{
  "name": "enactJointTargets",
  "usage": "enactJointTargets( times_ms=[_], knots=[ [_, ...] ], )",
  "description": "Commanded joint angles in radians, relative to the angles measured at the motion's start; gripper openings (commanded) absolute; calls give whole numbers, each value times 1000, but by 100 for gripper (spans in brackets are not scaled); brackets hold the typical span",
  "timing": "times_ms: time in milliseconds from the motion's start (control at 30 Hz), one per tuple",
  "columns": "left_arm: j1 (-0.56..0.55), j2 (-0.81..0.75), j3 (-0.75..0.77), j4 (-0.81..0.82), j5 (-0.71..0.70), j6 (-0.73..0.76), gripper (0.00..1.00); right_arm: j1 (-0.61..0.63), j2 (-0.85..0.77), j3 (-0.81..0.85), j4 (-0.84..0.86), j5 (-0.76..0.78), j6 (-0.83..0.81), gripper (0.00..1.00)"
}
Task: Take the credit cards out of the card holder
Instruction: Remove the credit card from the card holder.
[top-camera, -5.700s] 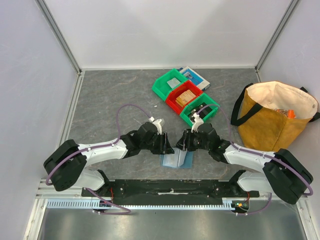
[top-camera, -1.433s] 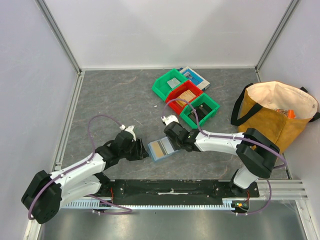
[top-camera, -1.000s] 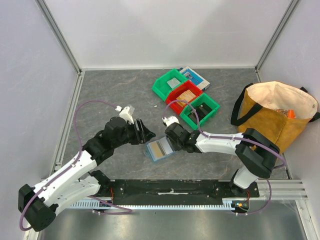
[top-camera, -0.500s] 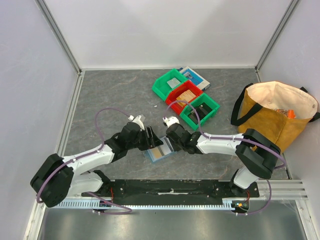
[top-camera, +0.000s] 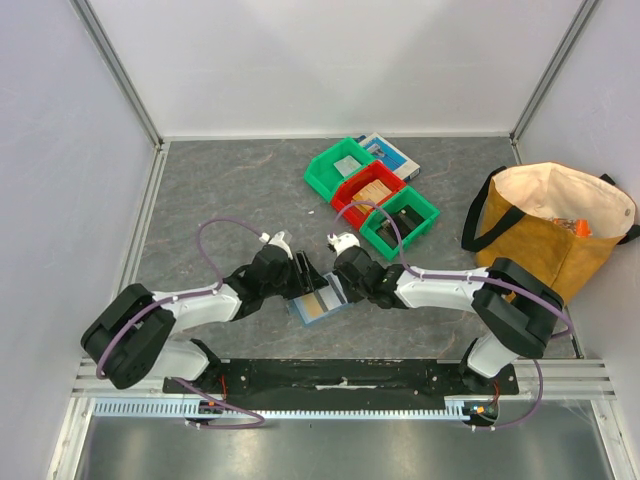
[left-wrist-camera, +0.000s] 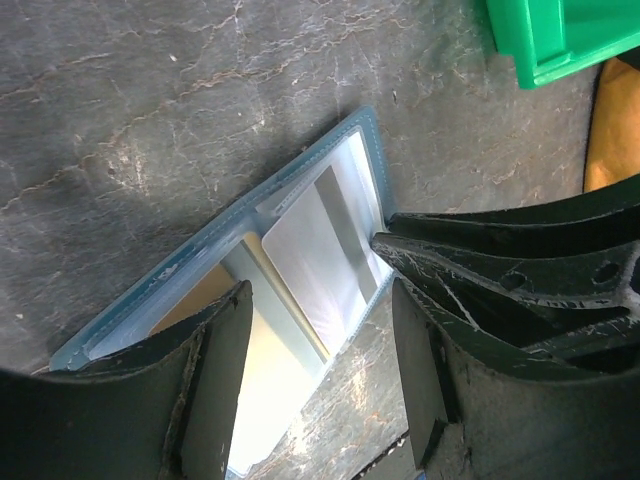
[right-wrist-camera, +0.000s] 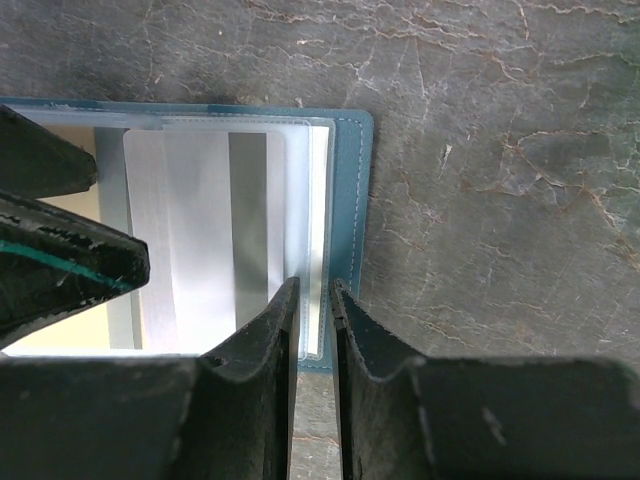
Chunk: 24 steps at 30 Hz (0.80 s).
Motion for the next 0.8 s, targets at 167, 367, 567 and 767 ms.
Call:
enactJointTargets(
  times_ms=[167,367,567,767],
  knots=[
    [-4,67,7,80,-22,-38,64,-2,-11,-30,1,-38,18,23],
    [-4,106,-2,105,-12,-55,61,-4,-17,-34,4,-44,21,23],
    [-4,121,-33,140,-18,-79,51,-7,-23,-41,7,-50,24,23],
    [-4,113,-54,163,-17,-94,31,-10,-21,-42,8,-56,24,22]
  ],
)
